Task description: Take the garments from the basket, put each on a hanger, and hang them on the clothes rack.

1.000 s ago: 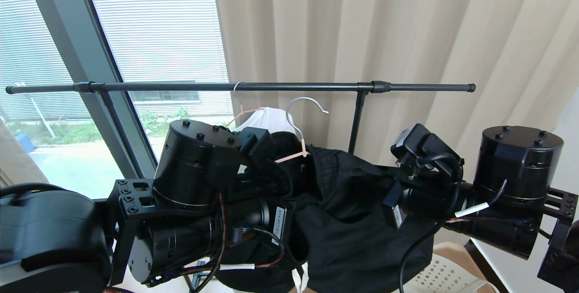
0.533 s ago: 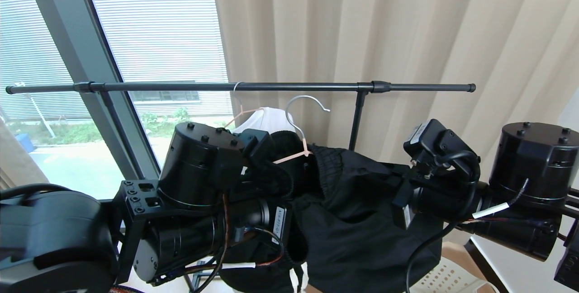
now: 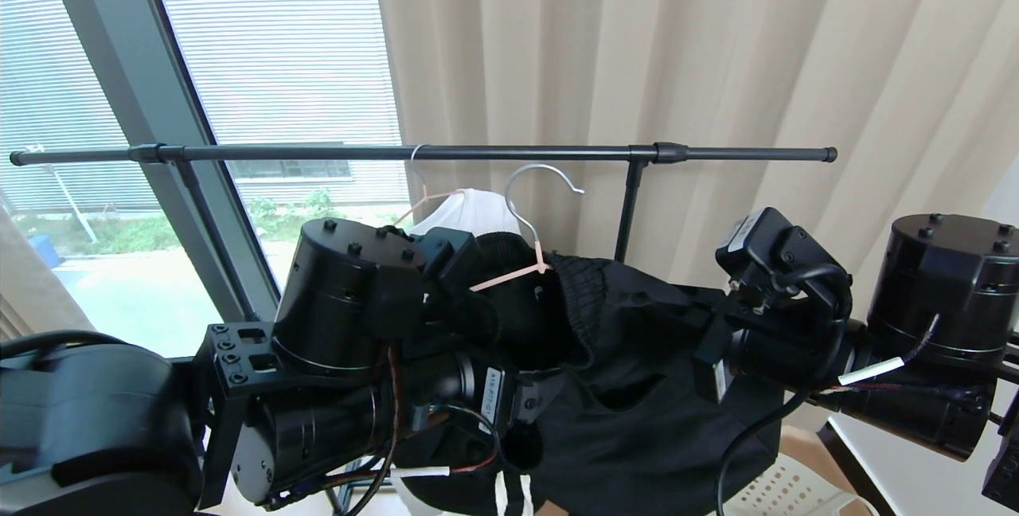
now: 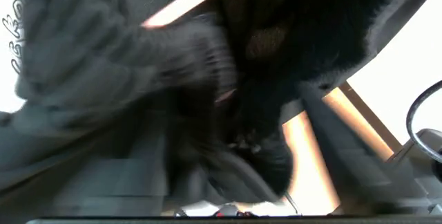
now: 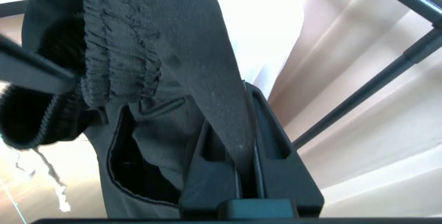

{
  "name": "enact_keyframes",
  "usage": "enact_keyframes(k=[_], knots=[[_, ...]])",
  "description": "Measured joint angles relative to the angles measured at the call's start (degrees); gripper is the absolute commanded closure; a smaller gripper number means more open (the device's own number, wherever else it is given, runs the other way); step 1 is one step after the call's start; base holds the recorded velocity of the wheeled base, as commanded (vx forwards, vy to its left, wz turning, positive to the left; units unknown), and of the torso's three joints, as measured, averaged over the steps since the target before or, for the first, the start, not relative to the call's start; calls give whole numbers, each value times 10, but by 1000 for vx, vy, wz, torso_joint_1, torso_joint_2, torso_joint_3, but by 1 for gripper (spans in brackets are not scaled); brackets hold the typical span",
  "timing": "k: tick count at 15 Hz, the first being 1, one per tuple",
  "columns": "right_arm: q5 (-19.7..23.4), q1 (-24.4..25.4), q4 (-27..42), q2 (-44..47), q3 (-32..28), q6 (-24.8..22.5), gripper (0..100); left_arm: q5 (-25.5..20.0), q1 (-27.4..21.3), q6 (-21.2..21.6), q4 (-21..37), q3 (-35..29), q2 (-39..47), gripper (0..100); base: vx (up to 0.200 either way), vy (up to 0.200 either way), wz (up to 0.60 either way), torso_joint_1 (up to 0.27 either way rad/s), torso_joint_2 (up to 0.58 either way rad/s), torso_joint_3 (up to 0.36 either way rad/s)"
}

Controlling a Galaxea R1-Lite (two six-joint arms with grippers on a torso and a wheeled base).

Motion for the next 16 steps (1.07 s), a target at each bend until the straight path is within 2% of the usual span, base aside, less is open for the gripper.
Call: enact_keyframes(k=[7, 9, 12, 14, 16], knots=[[0, -5, 0, 2, -1, 0, 100, -2, -23, 48, 0, 58, -74, 0, 0, 0, 0, 0, 0, 0], [0, -7, 0, 2, -1, 0, 100, -3, -24, 52, 0, 74, -100, 0, 0, 0, 0, 0, 0, 0], [0, -8, 0, 3, -1, 0, 100, -12, -10, 81, 0, 90, -151, 0, 0, 0, 0, 0, 0, 0], [6, -9, 0, 3, 1, 0, 100, -60, 37, 117, 1, 97, -189, 0, 0, 0, 0, 0, 0, 0], [34, -9, 0, 0, 7, -1, 100, -153, 113, 167, 3, 103, -217, 0, 0, 0, 0, 0, 0, 0]])
